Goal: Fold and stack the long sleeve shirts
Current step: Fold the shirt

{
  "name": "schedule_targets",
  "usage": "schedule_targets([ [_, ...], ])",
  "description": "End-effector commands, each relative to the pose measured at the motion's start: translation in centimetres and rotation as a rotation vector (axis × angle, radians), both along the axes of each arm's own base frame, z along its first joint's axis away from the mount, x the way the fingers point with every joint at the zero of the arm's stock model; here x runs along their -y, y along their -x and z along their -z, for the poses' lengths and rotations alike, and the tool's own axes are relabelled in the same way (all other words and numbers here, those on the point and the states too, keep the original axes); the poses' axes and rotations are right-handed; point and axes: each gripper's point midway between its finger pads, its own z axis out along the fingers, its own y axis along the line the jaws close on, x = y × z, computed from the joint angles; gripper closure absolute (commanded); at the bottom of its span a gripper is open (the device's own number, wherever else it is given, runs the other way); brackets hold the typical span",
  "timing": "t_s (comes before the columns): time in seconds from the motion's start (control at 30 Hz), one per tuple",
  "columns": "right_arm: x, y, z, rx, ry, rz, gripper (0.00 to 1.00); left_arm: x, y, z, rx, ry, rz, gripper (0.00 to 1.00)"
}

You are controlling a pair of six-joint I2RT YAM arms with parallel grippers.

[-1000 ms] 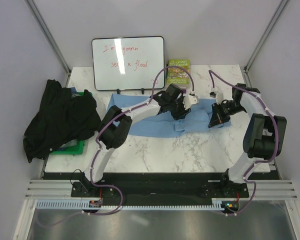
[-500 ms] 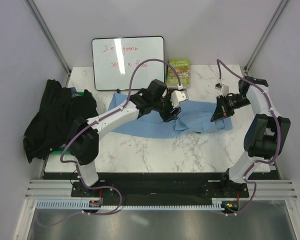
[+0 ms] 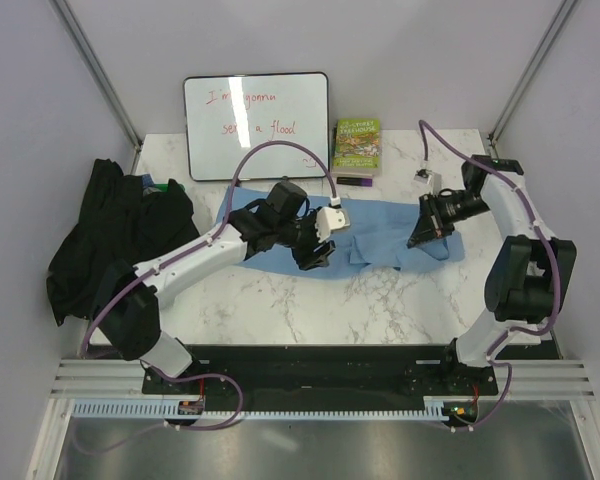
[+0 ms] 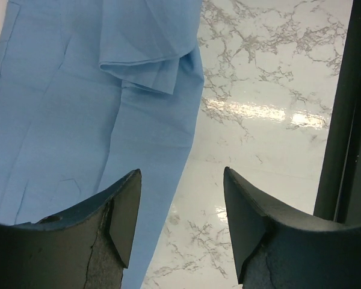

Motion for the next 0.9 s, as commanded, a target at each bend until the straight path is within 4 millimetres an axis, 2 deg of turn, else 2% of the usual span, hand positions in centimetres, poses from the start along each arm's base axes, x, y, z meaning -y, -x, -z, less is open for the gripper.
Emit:
schedule_targets([
  [0.0,-3.5,4.3,-3.0,0.023,-0.027,-0.147,1.0,-0.8,0.6,0.8,0.019,-0.021,0.027,0.37],
  [0.17,-3.9,4.7,-3.5,0.044,-0.008,-0.169,1.0,-1.2,0.9,0.9,-0.004,-0.013,0.011,0.37],
  [0.27,-4.4,4.0,-3.3,-0.001,-0.054,-0.147,1.0,-1.2,1.2,0.6,-0.007,-0.003,0.018,0.38],
  [0.3,-4.6,3.5,-3.5,-0.024,-0.079,-0.126,1.0,-1.2,1.2,0.5,-0.007,0.0,0.016,0.38],
  [0.37,-5.2,2.2,-2.6,-0.107,-0.152,-0.095,1.0,-1.1,1.3,0.3,-0.013,0.009,0.016,0.38],
  [0.4,-5.6,1.2,-3.0,-0.117,-0.21,-0.075,1.0,-1.0,1.3,0.2,-0.013,0.013,0.017,0.38],
  [0.43,-5.7,0.2,-1.8,-0.169,-0.236,-0.06,1.0,-1.0,1.3,0.2,-0.017,0.013,0.015,0.38],
  [0.5,-5.7,-1.9,-1.8,-0.179,-0.304,-0.027,1.0,-0.9,1.2,0.1,-0.014,0.016,0.011,0.38],
  [0.53,-5.6,-3.0,-0.6,-0.233,-0.327,0.006,1.0,-0.9,1.1,0.0,-0.013,0.019,0.009,0.38],
  [0.57,-5.5,-4.1,-0.6,-0.225,-0.355,0.019,1.0,-1.0,1.0,0.1,-0.013,0.018,0.003,0.38],
  [0.6,-5.3,-5.1,0.4,-0.232,-0.362,0.03,1.0,-1.2,0.8,0.2,-0.018,0.015,-0.011,0.38],
  [0.67,-5.2,-6.0,1.1,-0.255,-0.344,0.063,1.0,-1.6,0.3,0.5,-0.028,0.008,-0.039,0.38],
  [0.7,-5.0,-7.2,2.2,-0.195,-0.306,0.073,1.0,-2.1,-0.3,1.0,-0.051,0.001,-0.075,0.38],
  [0.73,-5.0,-7.7,2.4,-0.25,-0.283,0.141,0.99,-2.4,-0.6,1.2,-0.06,-0.001,-0.097,0.38],
  [0.77,-4.9,-7.6,3.2,-0.257,-0.251,0.172,0.92,-2.7,-1.1,1.4,-0.078,-0.002,-0.121,0.38],
  [0.8,-4.6,-9.4,2.9,-0.139,-0.208,0.204,0.88,-3.5,-1.8,1.9,-0.111,-0.004,-0.167,0.38],
  [0.83,-4.0,-9.9,3.5,-0.135,-0.142,0.26,0.82,-3.8,-2.3,2.0,-0.128,-0.004,-0.192,0.38],
  [0.87,-3.8,-10.2,3.7,-0.097,-0.103,0.271,0.66,-4.2,-2.7,2.3,-0.145,-0.008,-0.218,0.38],
])
